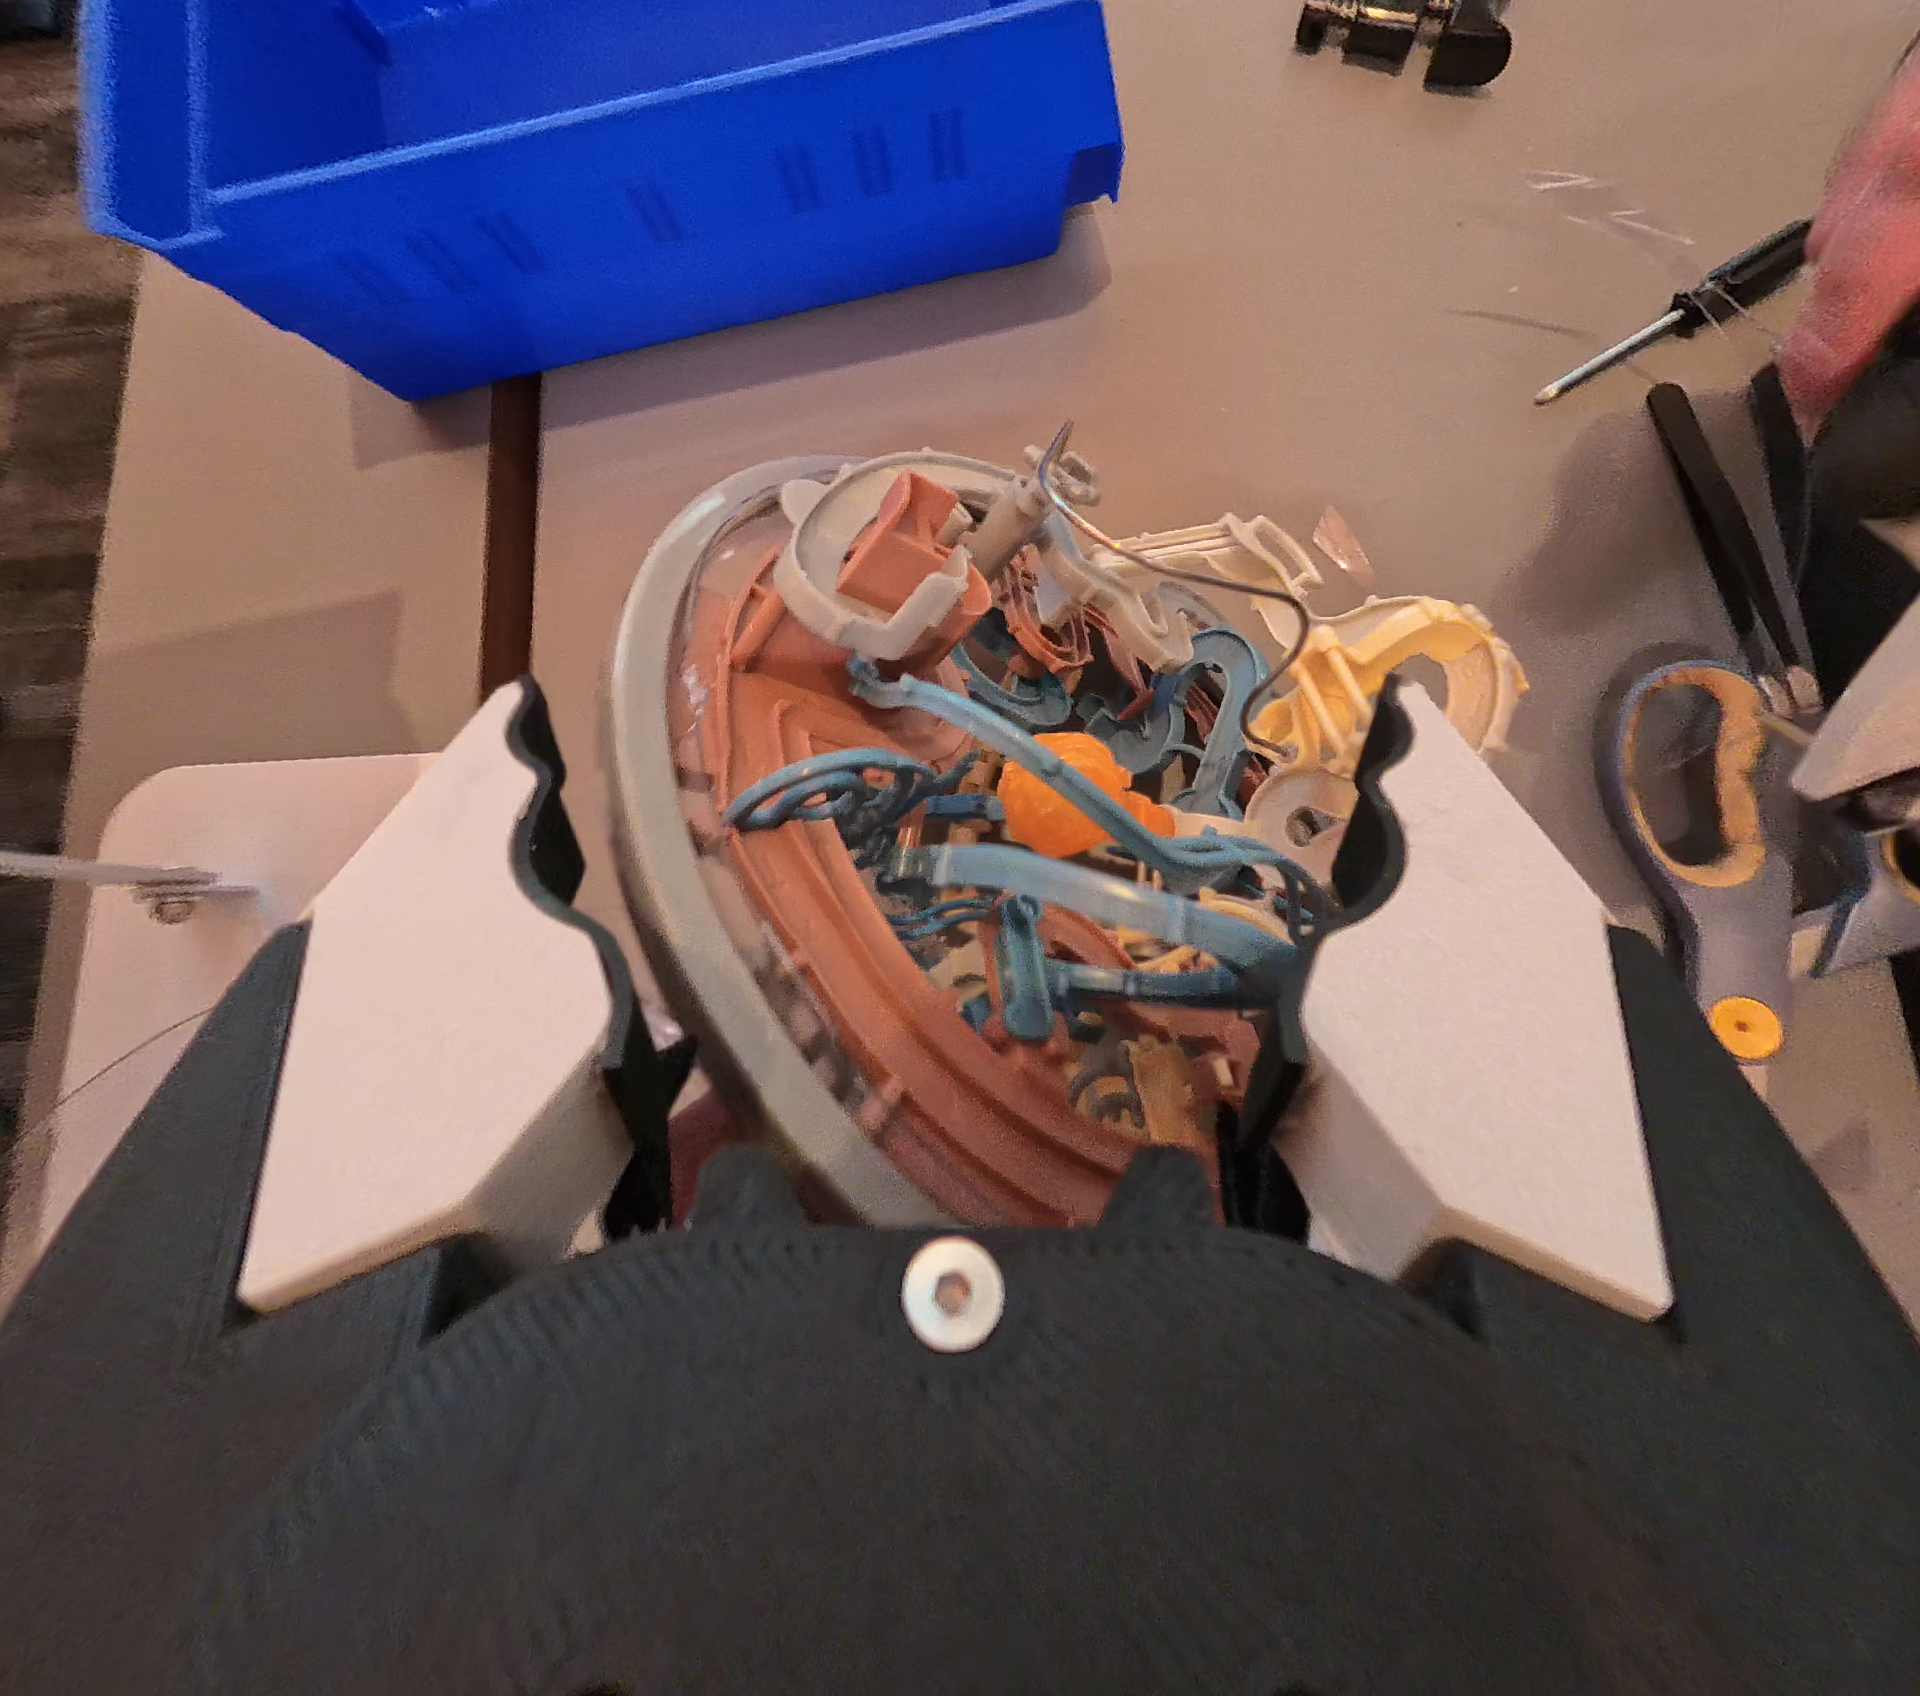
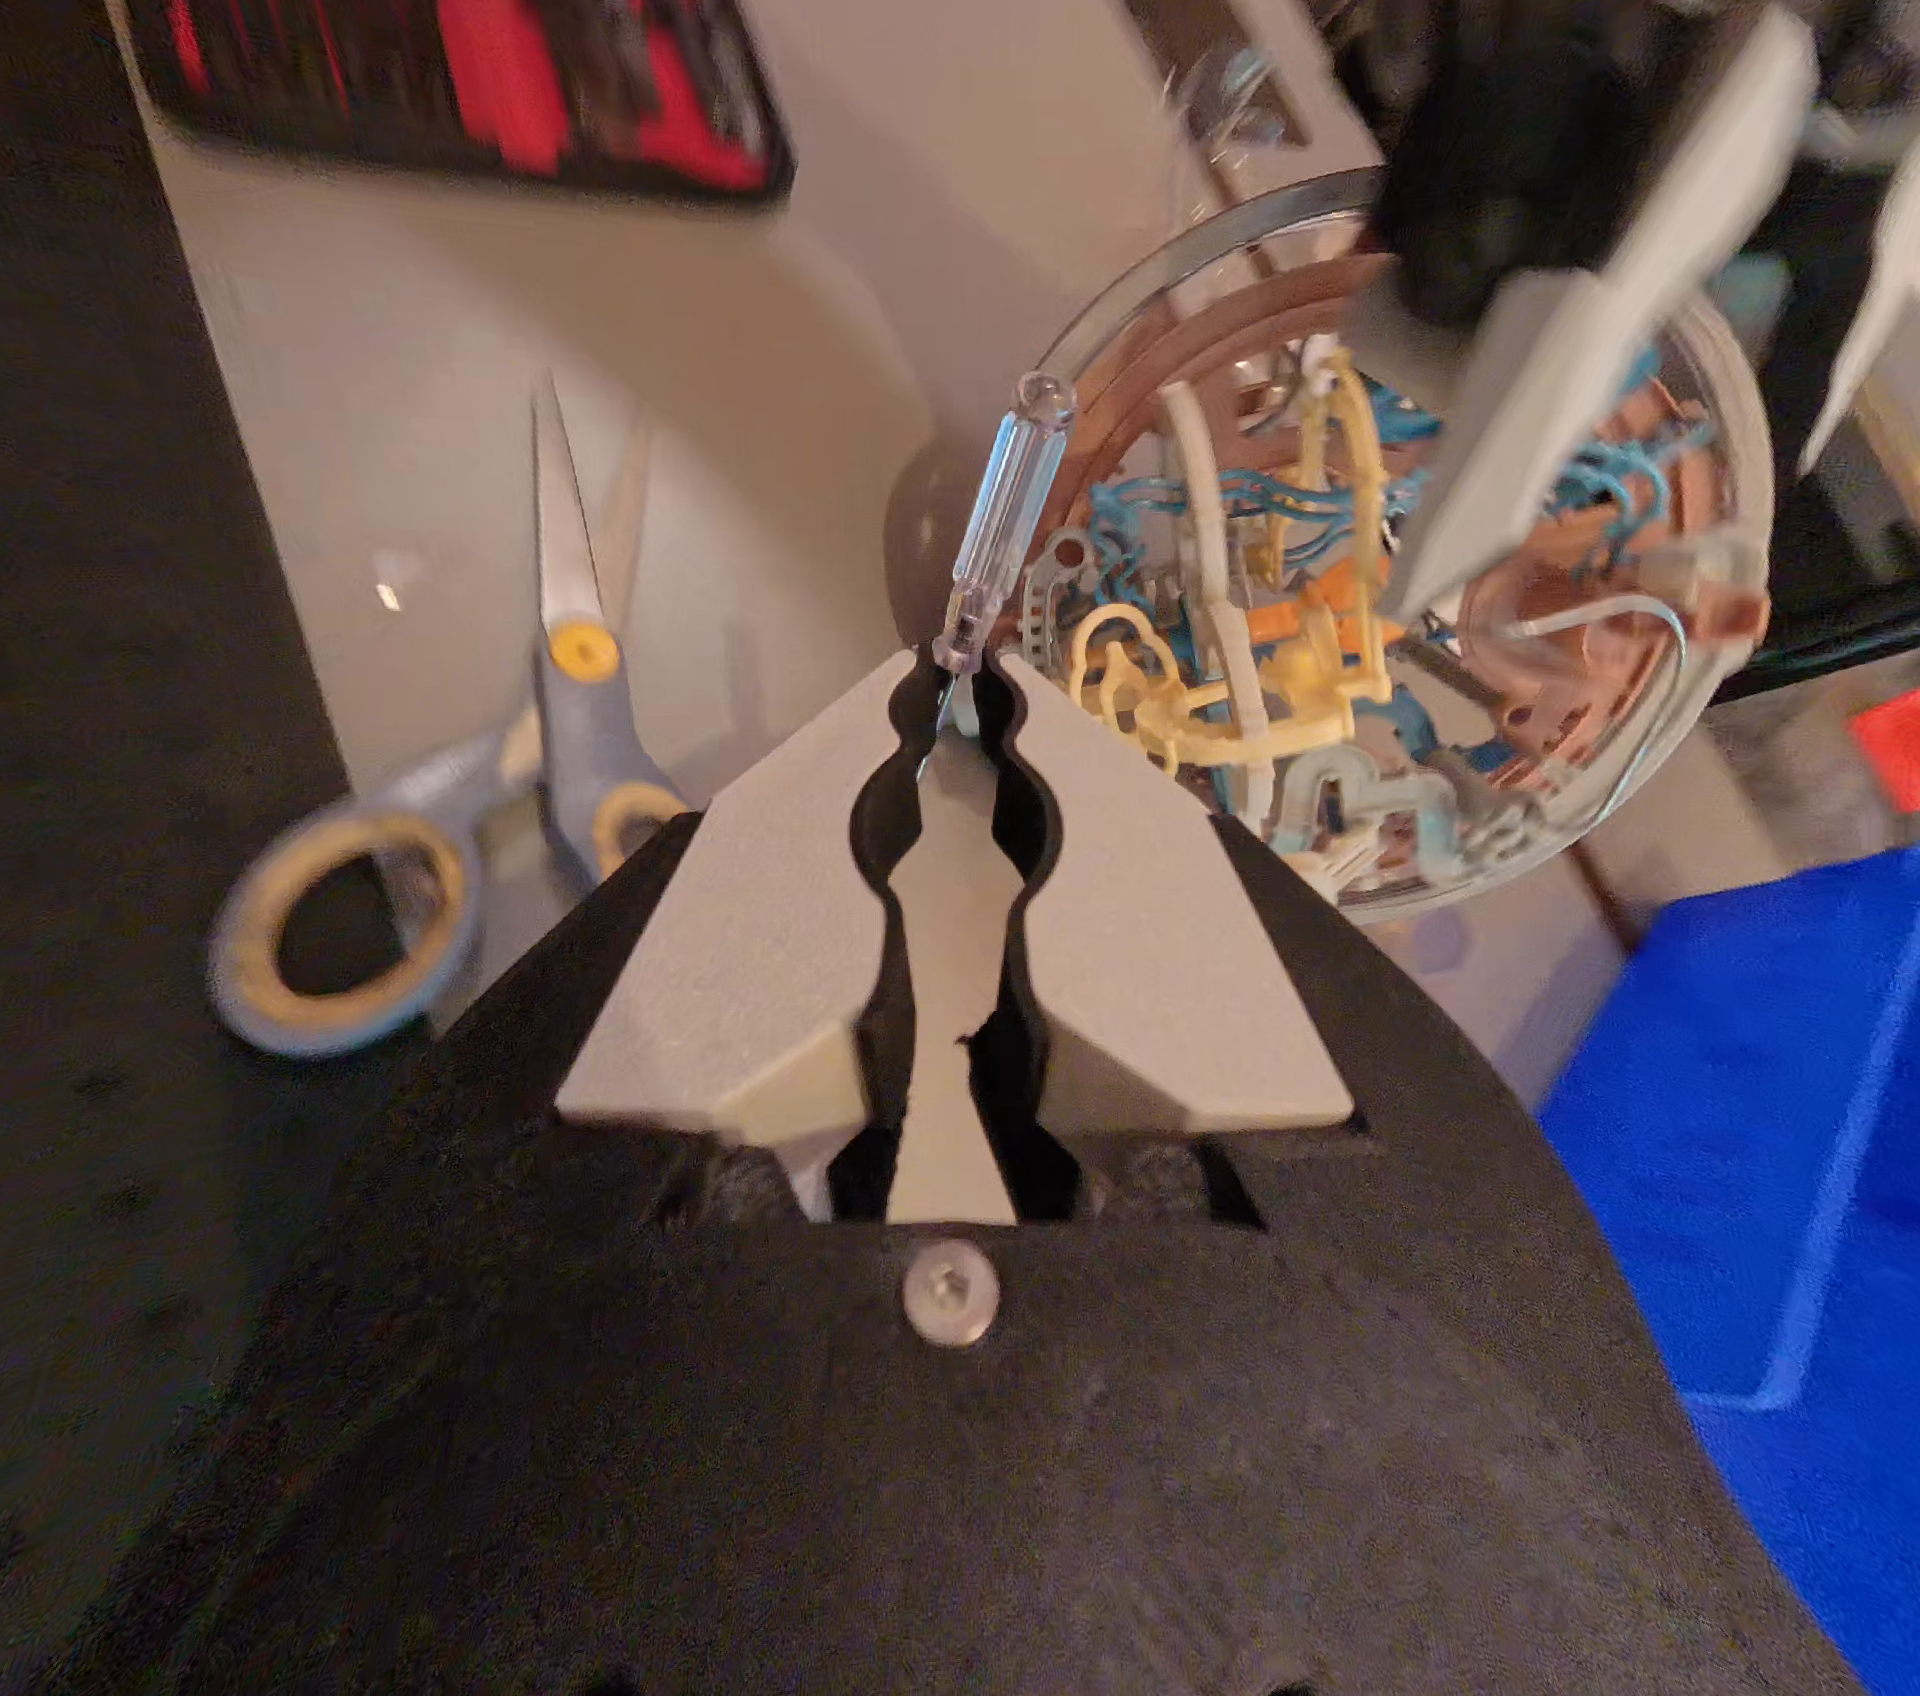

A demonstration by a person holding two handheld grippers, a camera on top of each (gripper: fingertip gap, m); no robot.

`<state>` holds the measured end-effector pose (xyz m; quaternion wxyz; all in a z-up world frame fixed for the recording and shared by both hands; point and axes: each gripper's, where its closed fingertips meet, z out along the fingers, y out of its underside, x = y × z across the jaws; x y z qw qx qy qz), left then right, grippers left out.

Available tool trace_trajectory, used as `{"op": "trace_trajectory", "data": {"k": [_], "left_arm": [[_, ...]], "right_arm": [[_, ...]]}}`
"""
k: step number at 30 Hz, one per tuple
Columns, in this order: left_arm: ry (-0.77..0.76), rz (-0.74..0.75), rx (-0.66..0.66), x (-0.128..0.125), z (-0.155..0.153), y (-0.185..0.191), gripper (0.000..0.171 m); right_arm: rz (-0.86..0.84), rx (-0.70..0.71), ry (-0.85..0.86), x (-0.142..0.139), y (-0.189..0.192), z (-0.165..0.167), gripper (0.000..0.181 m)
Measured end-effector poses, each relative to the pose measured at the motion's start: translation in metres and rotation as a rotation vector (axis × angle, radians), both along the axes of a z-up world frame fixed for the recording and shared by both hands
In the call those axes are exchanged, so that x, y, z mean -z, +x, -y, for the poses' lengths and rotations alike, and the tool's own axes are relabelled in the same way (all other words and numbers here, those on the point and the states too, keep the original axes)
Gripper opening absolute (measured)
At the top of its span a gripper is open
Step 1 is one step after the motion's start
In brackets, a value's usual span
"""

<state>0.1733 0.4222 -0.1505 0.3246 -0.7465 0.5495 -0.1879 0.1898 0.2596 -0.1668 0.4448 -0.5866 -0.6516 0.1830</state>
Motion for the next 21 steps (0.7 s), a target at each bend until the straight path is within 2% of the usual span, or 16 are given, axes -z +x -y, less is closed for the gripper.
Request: {"op": "trace_trajectory", "data": {"k": [4, 6, 7, 9, 13, 14, 16, 20, 21], "left_arm": [[0.085, 0.08, -0.054, -0.034, 0.001, -0.013, 0.144], [0.154, 0.117, -0.047, -0.054, 0.012, -0.016, 0.142], [0.216, 0.145, -0.022, -0.066, 0.023, -0.014, 0.137], [0.292, 0.191, 0.089, -0.08, 0.063, -0.005, 0.118], [0.283, 0.222, 0.226, -0.067, 0.147, 0.017, 0.082], [0.245, 0.258, 0.251, -0.063, 0.166, 0.025, 0.072], [0.107, 0.299, 0.296, -0.047, 0.201, 0.042, 0.067], [0.003, 0.416, 0.31, -0.042, 0.231, 0.061, 0.04], [-0.004, 0.474, 0.309, -0.048, 0.235, 0.062, 0.024]], "right_arm": [[-0.275, 0.089, -0.219, -0.017, 0.009, 0.001, 0.006], [-0.412, 0.114, -0.324, -0.029, 0.011, 0.003, 0.006], [-0.488, 0.124, -0.372, -0.036, 0.014, 0.003, 0.007], [-0.648, 0.15, -0.471, -0.051, 0.02, 0.002, 0.006], [-0.944, 0.151, -0.592, -0.079, 0.035, 0.001, 0.006], [-0.993, 0.14, -0.589, -0.086, 0.037, 0.003, 0.006], [-1.046, 0.118, -0.567, -0.095, 0.036, 0.012, 0.006], [-1.041, 0.074, -0.489, -0.106, 0.022, 0.039, 0.006], [-1.025, 0.077, -0.456, -0.107, 0.019, 0.045, 0.006]]}}
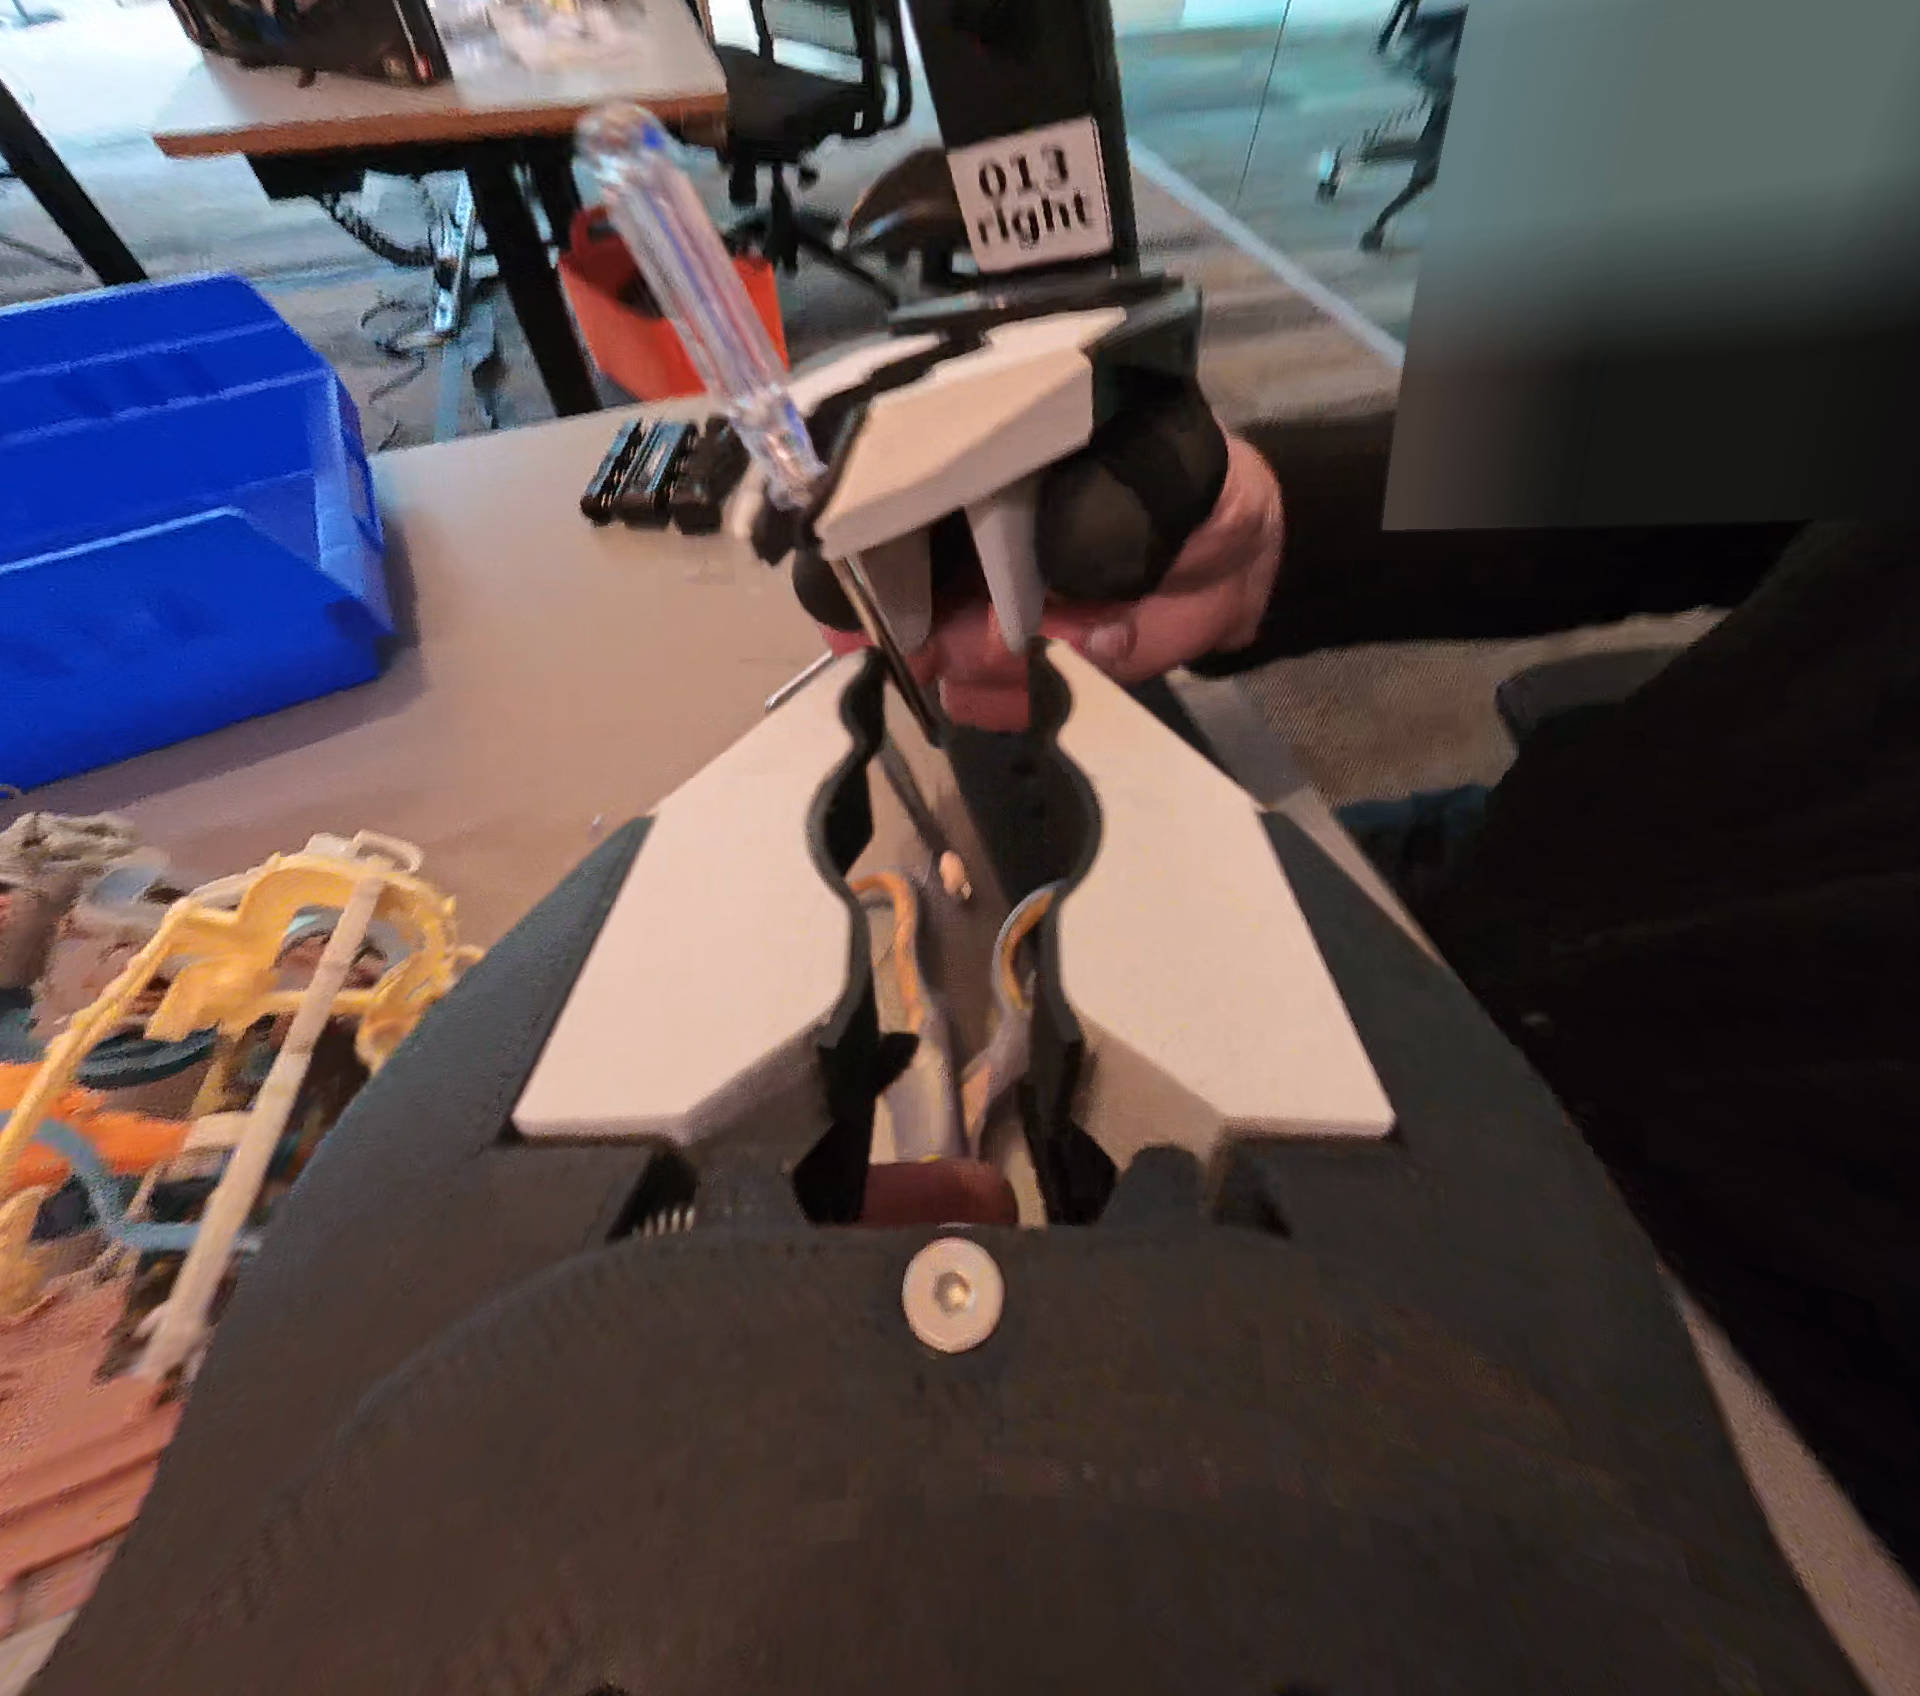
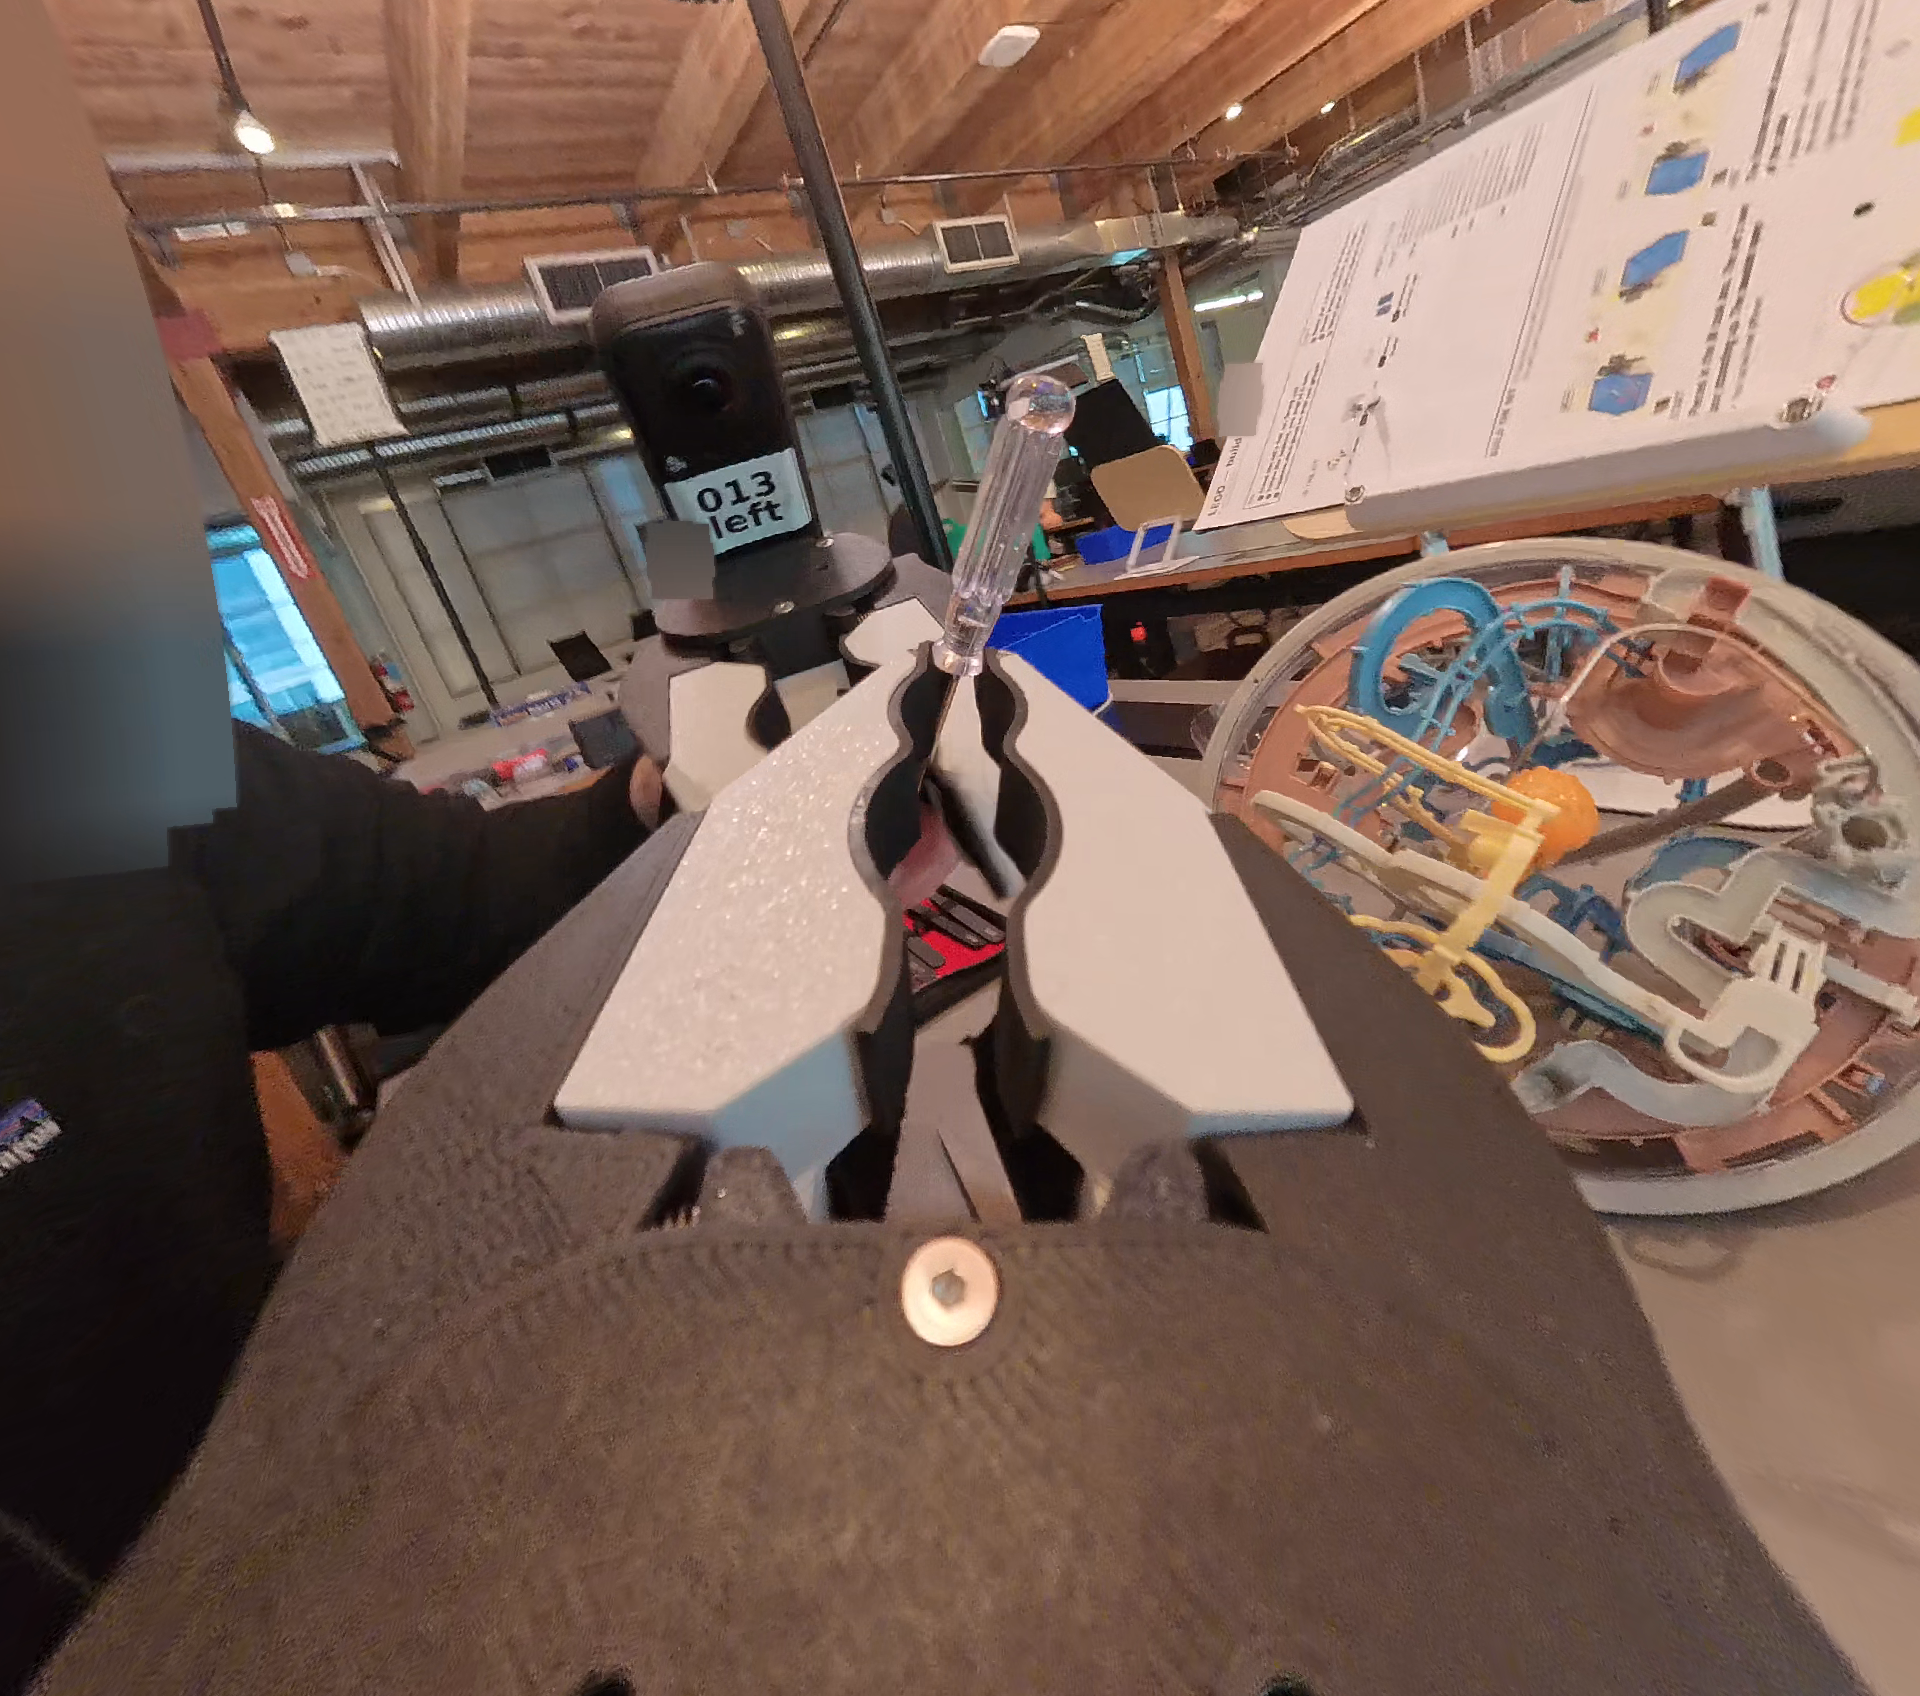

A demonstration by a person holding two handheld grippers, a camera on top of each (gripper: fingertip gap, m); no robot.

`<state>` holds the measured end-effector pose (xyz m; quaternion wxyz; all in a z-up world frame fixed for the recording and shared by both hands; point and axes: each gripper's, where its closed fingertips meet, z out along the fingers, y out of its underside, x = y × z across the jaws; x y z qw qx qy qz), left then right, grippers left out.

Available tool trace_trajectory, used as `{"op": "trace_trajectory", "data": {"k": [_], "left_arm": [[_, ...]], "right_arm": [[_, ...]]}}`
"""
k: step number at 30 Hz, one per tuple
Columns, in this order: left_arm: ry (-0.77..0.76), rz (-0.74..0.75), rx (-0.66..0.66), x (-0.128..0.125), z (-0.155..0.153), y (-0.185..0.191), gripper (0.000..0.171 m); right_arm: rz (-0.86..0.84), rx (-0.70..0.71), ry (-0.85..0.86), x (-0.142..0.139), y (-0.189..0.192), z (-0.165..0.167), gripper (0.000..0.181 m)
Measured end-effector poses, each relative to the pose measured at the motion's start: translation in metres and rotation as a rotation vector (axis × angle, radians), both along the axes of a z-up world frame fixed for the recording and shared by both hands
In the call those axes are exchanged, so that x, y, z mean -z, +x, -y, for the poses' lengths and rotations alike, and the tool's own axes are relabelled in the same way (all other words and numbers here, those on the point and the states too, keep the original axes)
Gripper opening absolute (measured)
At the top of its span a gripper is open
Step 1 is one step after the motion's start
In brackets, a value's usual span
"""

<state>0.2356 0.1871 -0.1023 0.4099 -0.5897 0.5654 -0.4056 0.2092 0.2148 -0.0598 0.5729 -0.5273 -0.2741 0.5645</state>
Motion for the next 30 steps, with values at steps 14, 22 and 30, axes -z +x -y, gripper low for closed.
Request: {"op": "trace_trajectory", "data": {"k": [14, 22, 30], "left_arm": [[0.522, -0.388, -0.071, 0.021, 0.0, -0.023, 0.0], [0.854, -0.536, -0.106, 0.014, -0.006, -0.023, 0.0], [0.905, -0.57, -0.103, 0.018, -0.002, -0.02, 0.0]], "right_arm": [[0.498, 0.06, 0.129, 0.036, 0.004, 0.043, 0.014], [0.58, 0.066, 0.126, 0.039, 0.003, 0.048, 0.026], [0.565, 0.08, 0.106, 0.044, 0.003, 0.047, 0.007]]}}
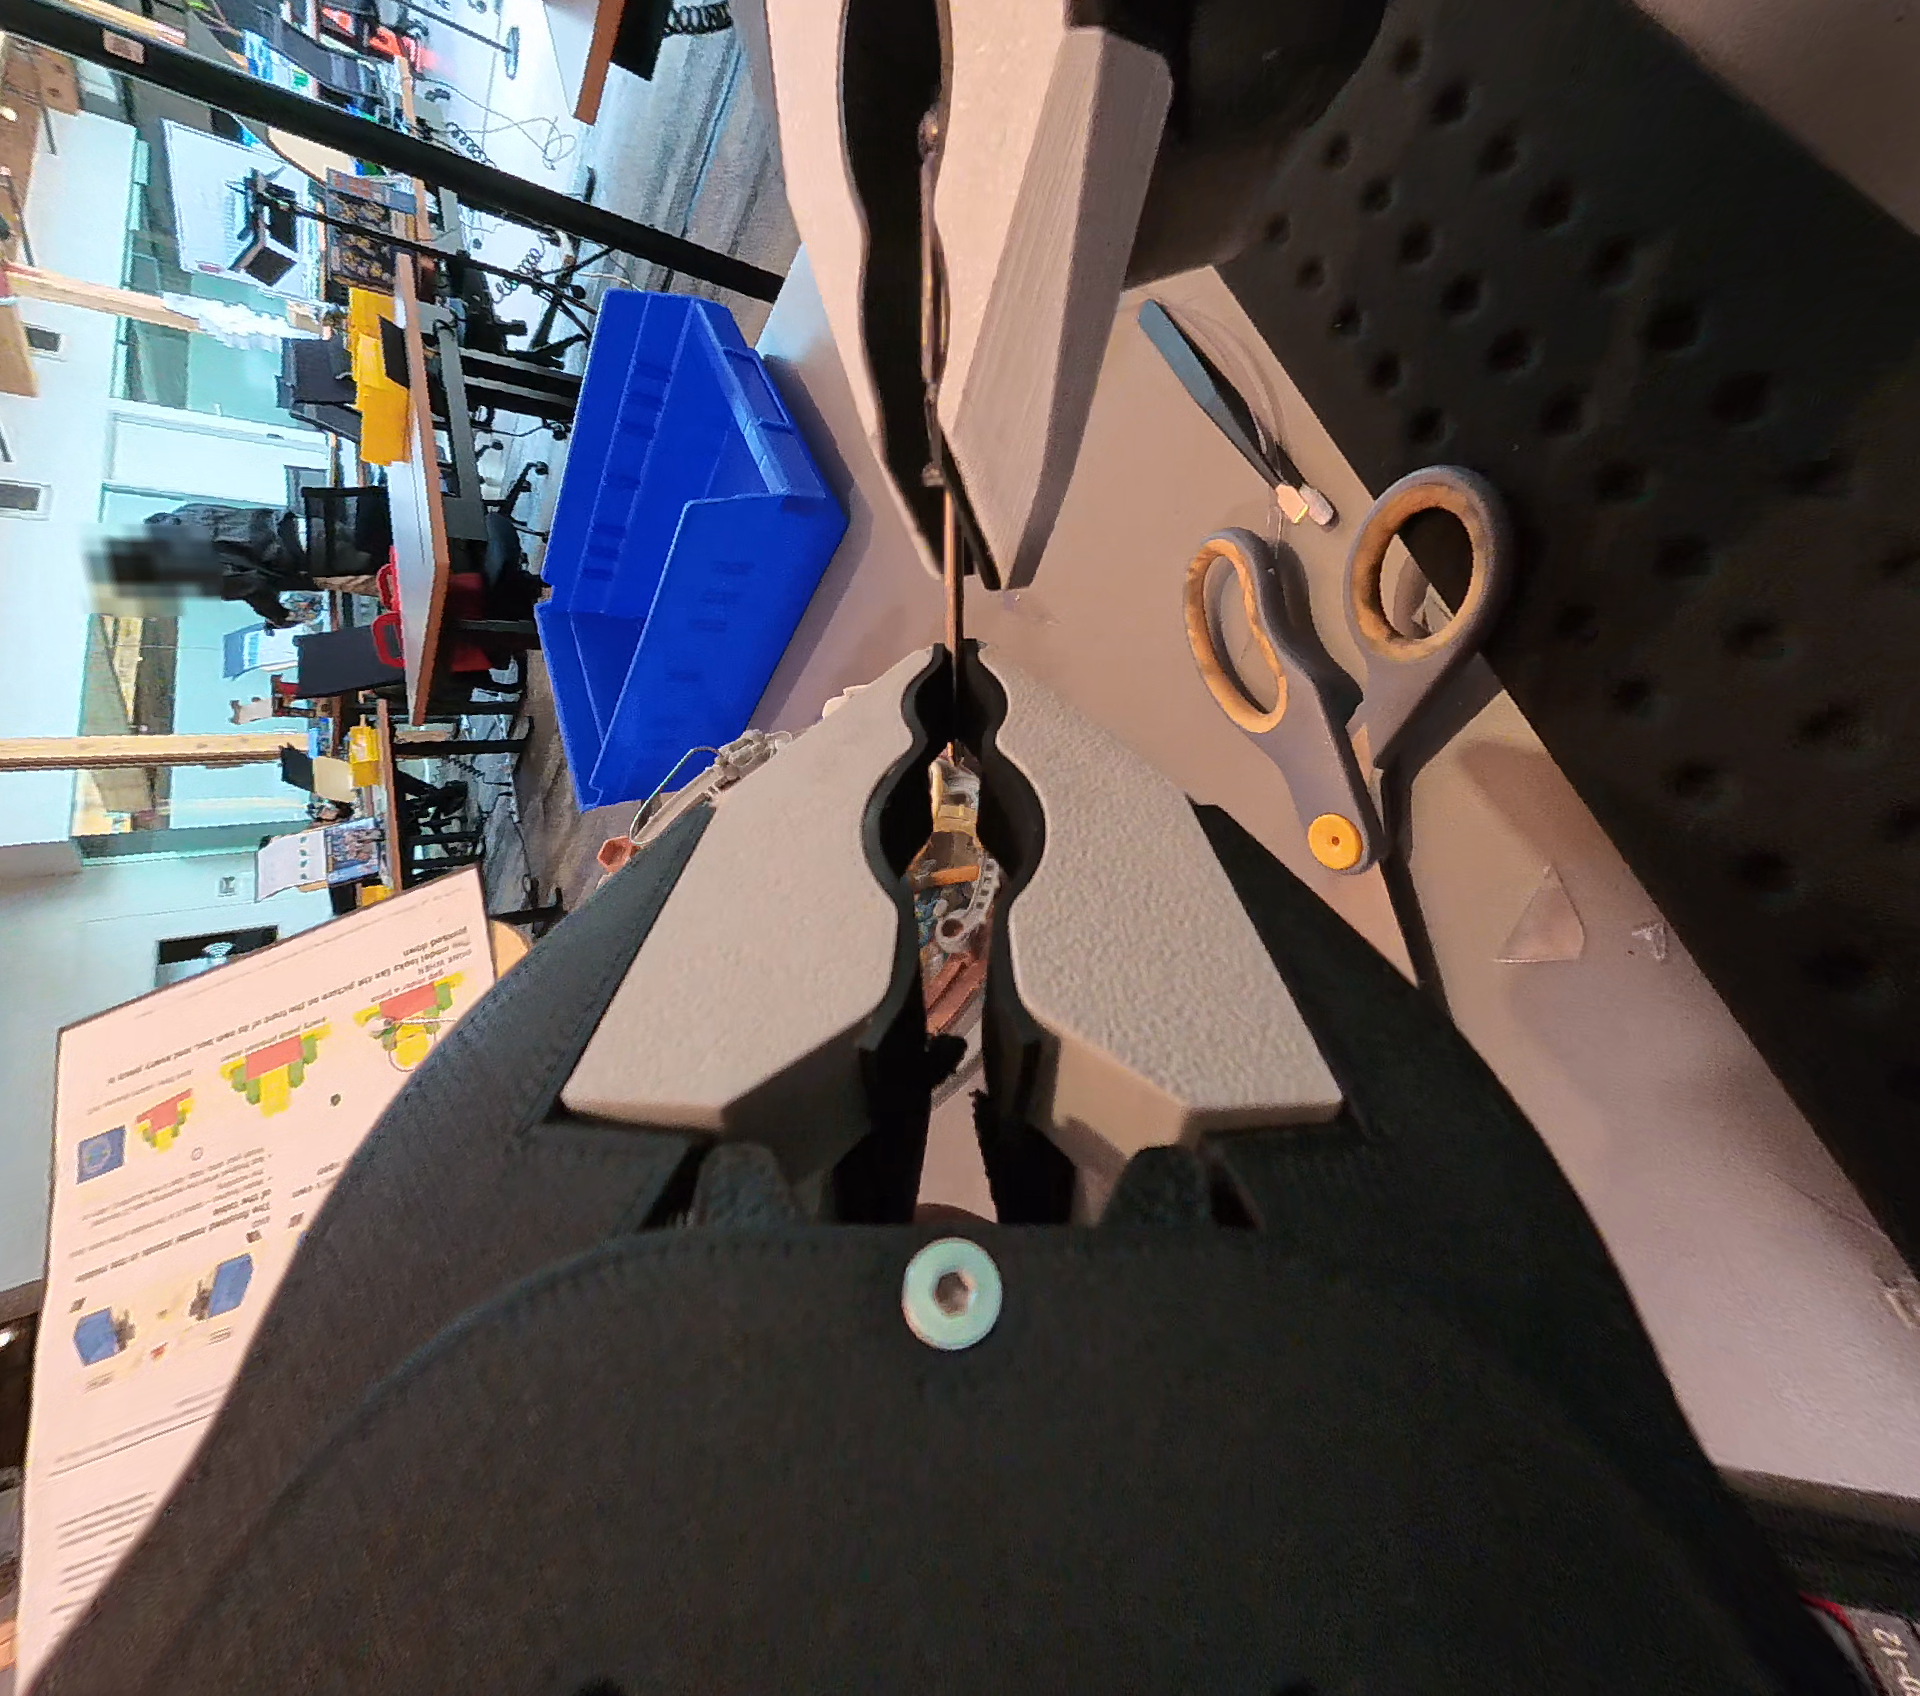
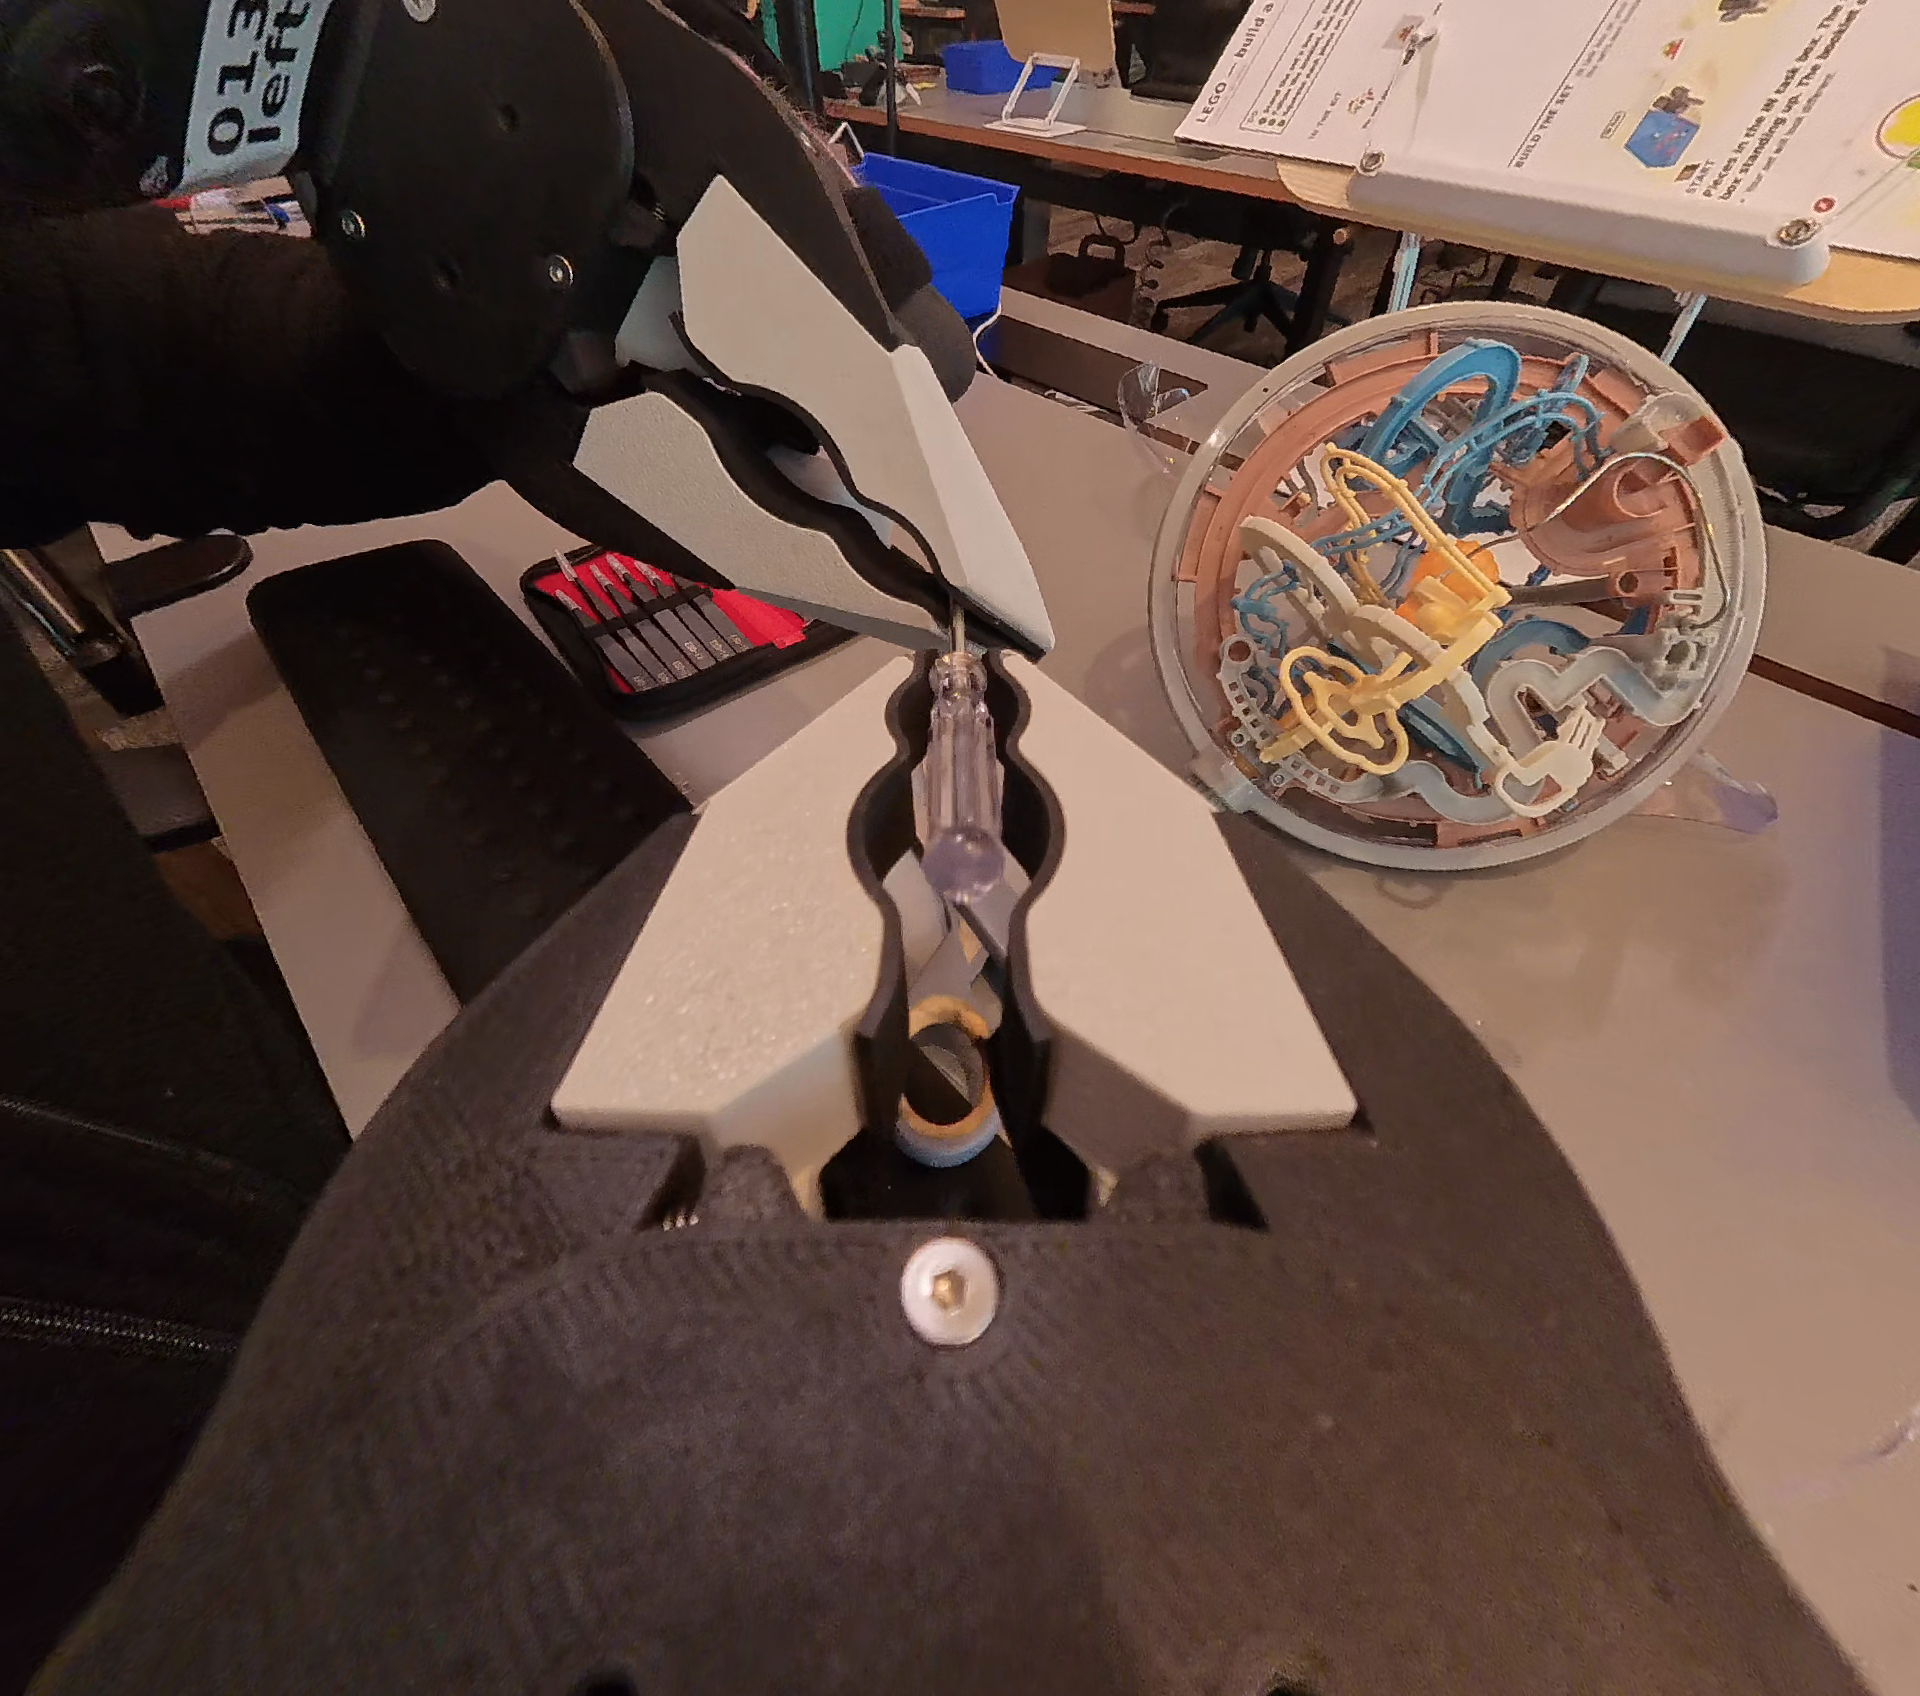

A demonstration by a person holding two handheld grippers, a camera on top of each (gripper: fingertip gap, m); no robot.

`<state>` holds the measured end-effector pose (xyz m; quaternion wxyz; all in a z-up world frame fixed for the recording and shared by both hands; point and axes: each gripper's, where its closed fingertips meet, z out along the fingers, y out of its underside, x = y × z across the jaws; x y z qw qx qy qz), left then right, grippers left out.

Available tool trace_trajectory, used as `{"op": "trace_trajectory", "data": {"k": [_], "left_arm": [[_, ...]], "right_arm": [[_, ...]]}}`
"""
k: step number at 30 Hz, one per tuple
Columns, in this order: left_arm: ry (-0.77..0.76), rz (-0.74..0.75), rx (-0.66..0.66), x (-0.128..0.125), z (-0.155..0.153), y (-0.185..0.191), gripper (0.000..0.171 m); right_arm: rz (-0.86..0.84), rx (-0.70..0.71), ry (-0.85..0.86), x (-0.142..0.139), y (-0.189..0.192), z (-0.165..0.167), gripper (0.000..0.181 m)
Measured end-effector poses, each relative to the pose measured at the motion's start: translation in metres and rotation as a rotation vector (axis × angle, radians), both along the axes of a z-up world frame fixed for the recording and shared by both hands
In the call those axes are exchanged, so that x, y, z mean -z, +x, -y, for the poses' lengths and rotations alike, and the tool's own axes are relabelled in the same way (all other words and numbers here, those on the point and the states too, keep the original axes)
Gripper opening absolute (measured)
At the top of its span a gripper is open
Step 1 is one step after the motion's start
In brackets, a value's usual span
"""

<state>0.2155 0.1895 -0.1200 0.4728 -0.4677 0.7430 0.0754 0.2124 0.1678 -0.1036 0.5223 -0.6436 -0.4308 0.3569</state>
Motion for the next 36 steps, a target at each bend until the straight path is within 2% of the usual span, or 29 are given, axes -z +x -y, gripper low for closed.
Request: {"op": "trace_trajectory", "data": {"k": [2, 4, 12, 15, 17, 20, 22, 24, 27, 28, 31, 34, 36], "left_arm": [[0.017, -0.014, 0.003, 0.001, -0.001, 0.001, 0.0], [0.003, -0.009, 0.011, 0.002, 0.0, 0.004, 0.0], [-0.067, 0.042, 0.05, 0.005, 0.002, 0.009, 0.0], [-0.113, 0.048, 0.001, -0.002, -0.016, -0.005, 0.048], [-0.111, 0.097, -0.035, -0.022, -0.038, -0.02, 0.058], [-0.216, 0.188, -0.119, -0.044, -0.083, -0.041, 0.093], [-0.296, 0.251, -0.158, -0.053, -0.116, -0.052, 0.106], [-0.415, 0.306, -0.204, -0.052, -0.149, -0.06, 0.126], [-0.605, 0.383, -0.254, -0.041, -0.191, -0.064, 0.144], [-0.675, 0.41, -0.273, -0.036, -0.204, -0.064, 0.156], [-0.906, 0.471, -0.3, -0.021, -0.224, -0.06, 0.158], [-1.006, 0.421, -0.321, 0.002, -0.232, -0.061, 0.158], [-1.091, 0.356, -0.319, 0.018, -0.227, -0.061, 0.156]], "right_arm": [[-0.004, -0.001, -0.01, 0.001, -0.001, 0.0, 0.019], [0.004, 0.007, -0.003, 0.004, 0.0, -0.001, 0.008], [-0.025, -0.006, 0.004, 0.005, 0.004, -0.003, 0.007], [0.0, 0.043, 0.029, 0.008, 0.014, -0.015, 0.007], [0.024, 0.069, 0.027, 0.017, 0.02, -0.026, 0.007], [0.06, 0.102, 0.013, 0.034, 0.025, -0.045, 0.007], [0.067, 0.108, -0.004, 0.043, 0.023, -0.057, 0.007], [0.093, 0.122, -0.021, 0.055, 0.02, -0.07, 0.007], [0.127, 0.135, -0.083, 0.076, 0.014, -0.09, 0.006], [0.14, 0.137, -0.103, 0.084, 0.012, -0.097, 0.006], [0.159, 0.138, -0.157, 0.099, 0.005, -0.11, 0.006], [0.178, 0.125, -0.174, 0.107, -0.002, -0.117, 0.006], [0.207, 0.127, -0.183, 0.114, -0.005, -0.122, 0.006]]}}
